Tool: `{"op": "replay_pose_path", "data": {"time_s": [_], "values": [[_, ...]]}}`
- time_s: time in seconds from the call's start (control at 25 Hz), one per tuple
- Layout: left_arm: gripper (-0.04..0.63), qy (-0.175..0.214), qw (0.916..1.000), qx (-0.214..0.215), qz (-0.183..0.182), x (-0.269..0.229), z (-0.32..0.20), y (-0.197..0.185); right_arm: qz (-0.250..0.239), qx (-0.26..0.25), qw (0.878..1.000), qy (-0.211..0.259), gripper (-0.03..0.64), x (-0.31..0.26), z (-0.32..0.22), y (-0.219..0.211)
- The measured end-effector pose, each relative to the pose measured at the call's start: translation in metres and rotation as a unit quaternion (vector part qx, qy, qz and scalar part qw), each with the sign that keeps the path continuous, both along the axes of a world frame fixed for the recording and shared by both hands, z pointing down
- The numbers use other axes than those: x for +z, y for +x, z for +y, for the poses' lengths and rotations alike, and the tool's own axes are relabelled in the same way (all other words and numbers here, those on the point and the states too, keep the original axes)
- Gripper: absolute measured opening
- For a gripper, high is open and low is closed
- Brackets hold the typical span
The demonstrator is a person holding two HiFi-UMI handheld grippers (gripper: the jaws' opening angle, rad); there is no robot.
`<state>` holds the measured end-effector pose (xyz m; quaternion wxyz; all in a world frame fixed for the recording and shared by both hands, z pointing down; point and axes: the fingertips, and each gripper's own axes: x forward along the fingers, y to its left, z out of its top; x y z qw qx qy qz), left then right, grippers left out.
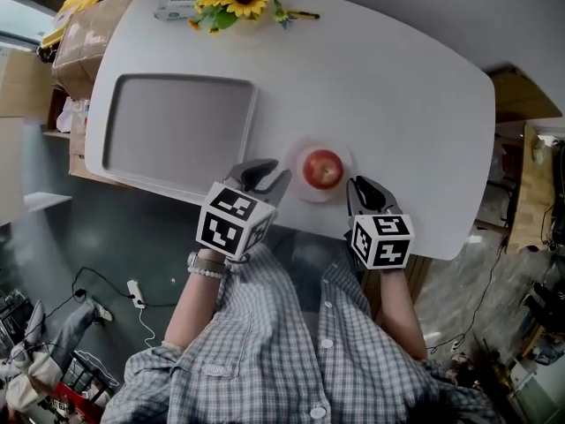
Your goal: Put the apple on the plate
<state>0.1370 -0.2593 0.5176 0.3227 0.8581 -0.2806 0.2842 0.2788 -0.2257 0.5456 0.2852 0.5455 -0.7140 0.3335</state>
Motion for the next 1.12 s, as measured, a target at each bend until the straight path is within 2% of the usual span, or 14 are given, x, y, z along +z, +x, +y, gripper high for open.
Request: {"op": "replay_pose_path", "data": {"time_s": [0.12,0.2,0.36,0.68,0.88,1.12], "values": [[0.101,-0.030,0.9995,-0.003,-0.009,0.019,0.004,0.003,0.000,0.002,1.000,-0.012,0.035,0.008,0.001,0.004],[0.104,-0.044,0.9989,-0.009,-0.015,0.029,0.005,0.002,-0.010,0.003,1.000,-0.020,0.070,0.012,0.001,0.005],[0.104,-0.073,0.9967,-0.031,-0.012,0.045,0.007,0.002,-0.024,0.013,0.999,-0.032,0.085,0.019,0.002,0.006],[0.104,-0.082,0.9950,-0.046,-0.034,0.062,0.005,0.000,-0.053,0.016,0.997,-0.052,0.087,0.029,0.001,0.001],[0.104,-0.097,0.9937,-0.052,-0.021,0.067,0.006,-0.001,-0.069,0.024,0.996,-0.059,0.087,0.033,0.001,-0.001],[0.104,-0.115,0.9895,-0.087,-0.001,0.067,0.004,-0.003,-0.130,0.055,0.987,-0.073,0.086,0.035,0.004,-0.011]]}}
